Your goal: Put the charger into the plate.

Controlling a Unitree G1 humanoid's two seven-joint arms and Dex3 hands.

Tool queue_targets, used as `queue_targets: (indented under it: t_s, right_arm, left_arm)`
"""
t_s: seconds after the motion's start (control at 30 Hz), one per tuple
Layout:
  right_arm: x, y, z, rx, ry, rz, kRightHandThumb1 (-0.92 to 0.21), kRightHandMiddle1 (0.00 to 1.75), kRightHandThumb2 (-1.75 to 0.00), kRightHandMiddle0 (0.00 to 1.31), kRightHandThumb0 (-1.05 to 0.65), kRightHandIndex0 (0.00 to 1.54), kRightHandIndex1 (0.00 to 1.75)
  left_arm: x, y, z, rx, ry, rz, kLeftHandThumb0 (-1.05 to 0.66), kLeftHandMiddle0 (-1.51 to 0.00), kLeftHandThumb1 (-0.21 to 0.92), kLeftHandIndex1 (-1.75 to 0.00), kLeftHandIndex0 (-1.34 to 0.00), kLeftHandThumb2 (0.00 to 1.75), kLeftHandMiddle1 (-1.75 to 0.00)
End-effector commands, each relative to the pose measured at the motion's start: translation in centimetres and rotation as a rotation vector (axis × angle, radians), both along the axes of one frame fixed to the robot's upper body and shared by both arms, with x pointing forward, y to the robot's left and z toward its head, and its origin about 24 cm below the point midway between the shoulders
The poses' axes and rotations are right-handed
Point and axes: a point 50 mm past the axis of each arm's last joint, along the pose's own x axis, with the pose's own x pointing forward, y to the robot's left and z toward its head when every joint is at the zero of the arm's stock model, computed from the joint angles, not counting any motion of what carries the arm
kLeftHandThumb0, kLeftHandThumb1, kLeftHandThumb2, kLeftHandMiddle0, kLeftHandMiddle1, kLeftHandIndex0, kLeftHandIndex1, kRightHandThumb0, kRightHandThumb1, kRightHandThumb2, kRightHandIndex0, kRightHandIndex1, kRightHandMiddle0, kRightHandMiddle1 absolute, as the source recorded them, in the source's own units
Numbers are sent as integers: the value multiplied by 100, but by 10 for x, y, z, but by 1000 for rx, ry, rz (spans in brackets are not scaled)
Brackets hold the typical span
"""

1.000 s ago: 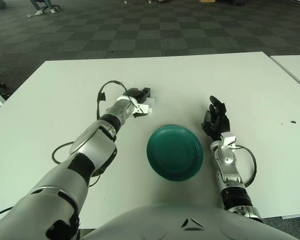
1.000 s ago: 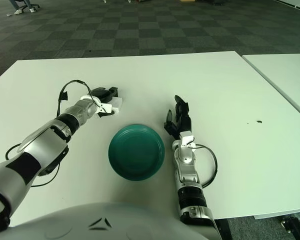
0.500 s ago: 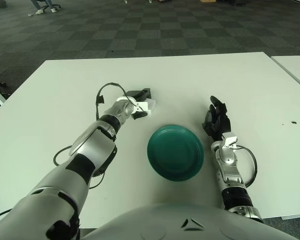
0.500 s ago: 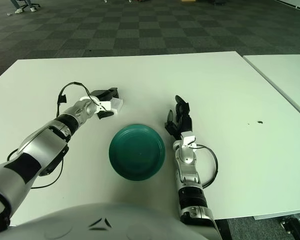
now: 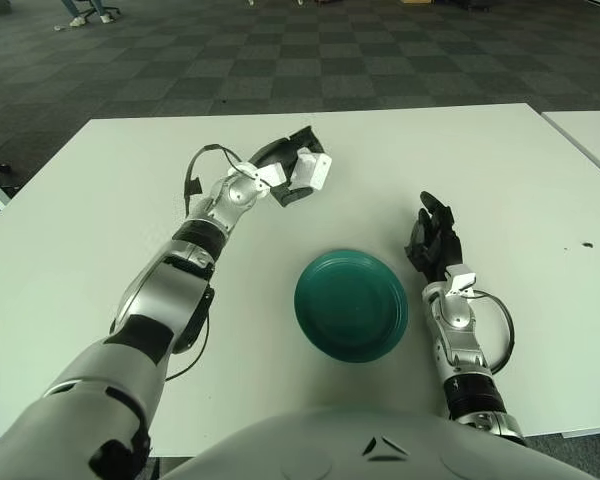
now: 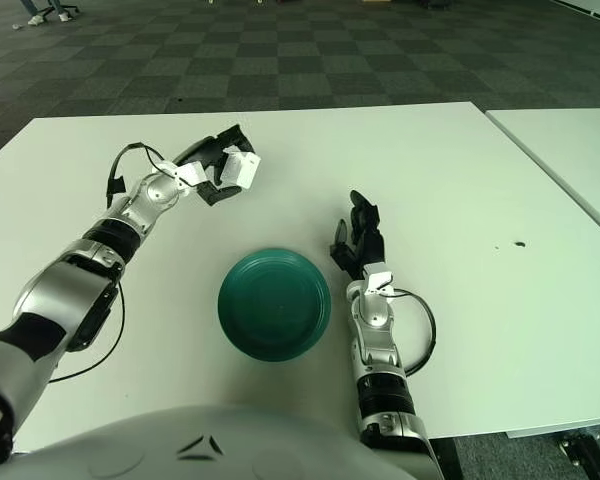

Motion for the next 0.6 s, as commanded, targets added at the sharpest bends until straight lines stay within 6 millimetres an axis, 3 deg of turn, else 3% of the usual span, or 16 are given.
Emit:
queue_targets:
  t_s: [0.0,0.57]
  right_arm:
    - [-49,-3,-60,31,335,-30,-92,56,-75,0,-66,14,0]
    - [-52,-2,-61,28,331,-16,-92,58,-76,0,-67,16,1]
  left_arm:
    - [-9,5,5,-18,-29,-32,-46,-107,33,-175,-59,129,-175]
    - [-61,-20,14,-56,-39,-233,-47,-111,33,-175,-60,130,-175]
